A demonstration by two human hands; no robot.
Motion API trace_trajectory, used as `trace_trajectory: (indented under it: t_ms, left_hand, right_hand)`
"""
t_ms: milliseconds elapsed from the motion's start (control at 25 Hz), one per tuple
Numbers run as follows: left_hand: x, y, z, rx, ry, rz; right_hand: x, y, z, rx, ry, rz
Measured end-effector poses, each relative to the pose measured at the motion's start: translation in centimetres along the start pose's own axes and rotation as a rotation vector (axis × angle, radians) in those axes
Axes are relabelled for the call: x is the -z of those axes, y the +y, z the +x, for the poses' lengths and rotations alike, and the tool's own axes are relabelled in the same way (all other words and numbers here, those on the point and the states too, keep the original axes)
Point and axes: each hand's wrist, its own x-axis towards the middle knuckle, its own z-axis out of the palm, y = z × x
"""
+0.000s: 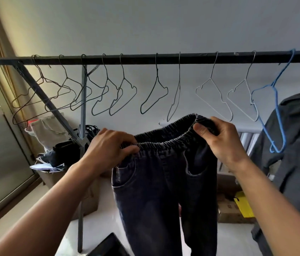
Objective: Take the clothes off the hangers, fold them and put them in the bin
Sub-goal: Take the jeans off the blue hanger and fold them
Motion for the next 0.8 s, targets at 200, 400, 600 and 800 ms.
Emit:
trace_trajectory:
  t_ms: [200, 400, 600, 800]
  left_hand:
    - [1.2, 1.3, 0.3, 0.015, 0.100, 0.025]
    - [2.8, 0.8, 0.3, 0.051, 0.119, 0.154]
    - [3.4, 0.3, -0.3, 0.084, 0.096, 0.195]
    - [4.0, 1.5, -0.8, 0.210, 0.111, 0.229]
  right_hand:
    - [-0.3, 1.3, -0.9, -0.033, 0.023, -0.045]
    - [-0.5, 0.2, -1.5, 0.203, -0.263, -0.310]
    - [-0.6, -0.8, 0.0, 0.452, -0.301, -0.685]
    - [-0.9, -0.8, 0.2, 0.212, -0.318, -0.525]
